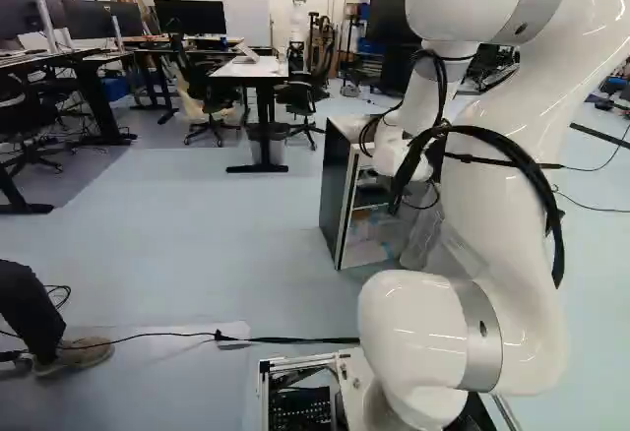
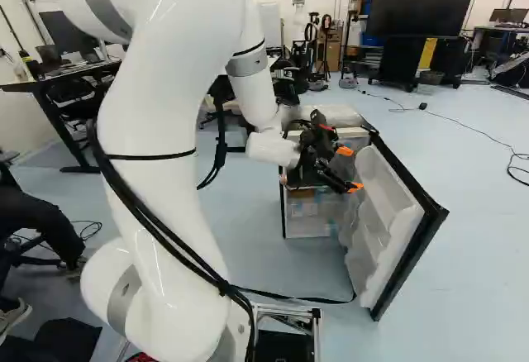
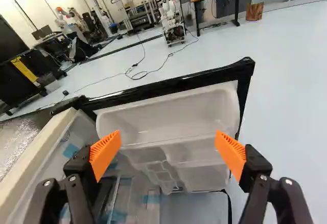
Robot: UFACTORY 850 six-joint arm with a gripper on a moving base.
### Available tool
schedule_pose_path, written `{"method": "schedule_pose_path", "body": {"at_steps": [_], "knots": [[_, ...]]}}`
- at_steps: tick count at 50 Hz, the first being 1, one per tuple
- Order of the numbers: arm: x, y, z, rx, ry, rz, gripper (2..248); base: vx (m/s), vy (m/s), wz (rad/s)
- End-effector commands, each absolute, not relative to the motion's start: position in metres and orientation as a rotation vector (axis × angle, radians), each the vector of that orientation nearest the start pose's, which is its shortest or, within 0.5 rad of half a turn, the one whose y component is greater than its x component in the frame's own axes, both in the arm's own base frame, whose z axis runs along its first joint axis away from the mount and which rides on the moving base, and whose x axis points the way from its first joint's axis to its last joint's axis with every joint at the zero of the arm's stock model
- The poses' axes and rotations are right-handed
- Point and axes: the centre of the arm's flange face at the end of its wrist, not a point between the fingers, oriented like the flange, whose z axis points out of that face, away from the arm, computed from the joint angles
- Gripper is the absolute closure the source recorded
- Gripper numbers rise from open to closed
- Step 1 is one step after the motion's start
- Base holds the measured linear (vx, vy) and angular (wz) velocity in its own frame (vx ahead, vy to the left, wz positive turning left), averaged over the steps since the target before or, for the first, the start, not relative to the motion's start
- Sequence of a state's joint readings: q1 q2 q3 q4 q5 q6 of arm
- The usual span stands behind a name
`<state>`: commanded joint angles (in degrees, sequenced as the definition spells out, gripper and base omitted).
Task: Open the fridge door
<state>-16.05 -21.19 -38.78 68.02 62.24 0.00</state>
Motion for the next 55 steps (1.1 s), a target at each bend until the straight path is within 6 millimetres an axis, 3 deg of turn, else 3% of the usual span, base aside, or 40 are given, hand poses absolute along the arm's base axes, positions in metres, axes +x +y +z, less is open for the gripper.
{"method": "schedule_pose_path", "body": {"at_steps": [28,55], "knots": [[0.409,-0.176,0.347,1.633,-1.500,1.413,3,0.000,0.000,0.000],[0.394,-0.141,0.362,1.857,-1.294,1.537,3,0.000,0.000,0.000]]}}
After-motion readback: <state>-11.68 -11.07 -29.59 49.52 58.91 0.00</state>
